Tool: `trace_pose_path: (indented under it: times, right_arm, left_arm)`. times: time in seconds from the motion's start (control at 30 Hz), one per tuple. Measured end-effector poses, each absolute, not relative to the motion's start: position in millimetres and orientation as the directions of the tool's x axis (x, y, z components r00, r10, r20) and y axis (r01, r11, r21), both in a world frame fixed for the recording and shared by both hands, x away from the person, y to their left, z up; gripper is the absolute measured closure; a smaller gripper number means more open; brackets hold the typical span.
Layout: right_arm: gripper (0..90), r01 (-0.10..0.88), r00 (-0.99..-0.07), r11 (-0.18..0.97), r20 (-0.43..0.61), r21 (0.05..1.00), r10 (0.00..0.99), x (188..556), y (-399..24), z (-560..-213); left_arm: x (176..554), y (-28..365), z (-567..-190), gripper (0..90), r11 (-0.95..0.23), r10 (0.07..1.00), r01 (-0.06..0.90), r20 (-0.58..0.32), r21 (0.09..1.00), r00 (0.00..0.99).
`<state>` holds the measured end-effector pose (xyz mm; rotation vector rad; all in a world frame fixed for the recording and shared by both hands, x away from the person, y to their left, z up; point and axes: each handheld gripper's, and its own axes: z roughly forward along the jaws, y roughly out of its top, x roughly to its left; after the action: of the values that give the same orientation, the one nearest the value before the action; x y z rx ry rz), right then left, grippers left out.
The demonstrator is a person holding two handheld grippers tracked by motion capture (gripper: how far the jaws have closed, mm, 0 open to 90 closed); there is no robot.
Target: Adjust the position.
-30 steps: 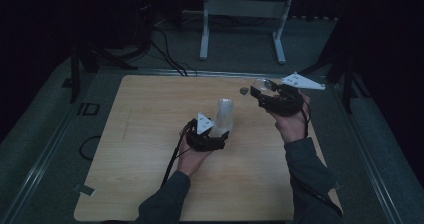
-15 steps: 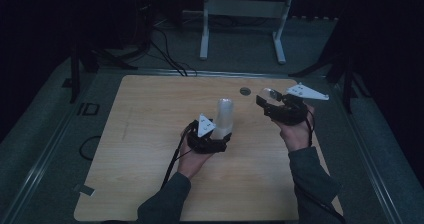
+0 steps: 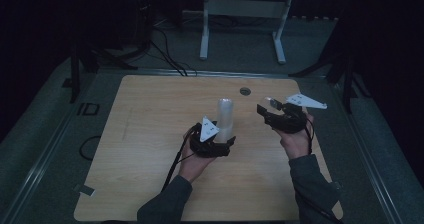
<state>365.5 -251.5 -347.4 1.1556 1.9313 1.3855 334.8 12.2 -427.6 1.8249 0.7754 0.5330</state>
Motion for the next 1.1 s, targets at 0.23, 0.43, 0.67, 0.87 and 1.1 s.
trace_pose_path:
  times: [0.23, 0.43, 0.67, 0.87, 1.1]
  right_arm:
    - [40.5, 0.371, -0.517, 0.125, 0.092, 0.920, 0.851, 361, -253, -359]
    - [40.6, 0.384, -0.515, 0.122, 0.102, 0.915, 0.851, 358, -255, -367]
    - [40.6, 0.398, -0.506, 0.109, 0.119, 0.911, 0.854, 354, -259, -376]
    - [40.5, 0.412, -0.499, 0.097, 0.135, 0.906, 0.856, 352, -261, -383]
    - [40.6, 0.433, -0.481, 0.064, 0.170, 0.899, 0.860, 348, -266, -395]
  left_arm:
    - [330, 7, -426, 18.4, -0.268, 0.703, 0.244, 0.016, 0.932, 0.711]
    - [327, 3, -424, 19.2, -0.271, 0.689, 0.233, 0.019, 0.934, 0.725]
    - [326, 0, -422, 19.3, -0.279, 0.676, 0.226, 0.024, 0.933, 0.737]
    - [325, -3, -422, 19.3, -0.285, 0.669, 0.225, 0.025, 0.932, 0.743]
    - [326, -6, -423, 20.0, -0.295, 0.660, 0.225, 0.028, 0.929, 0.751]
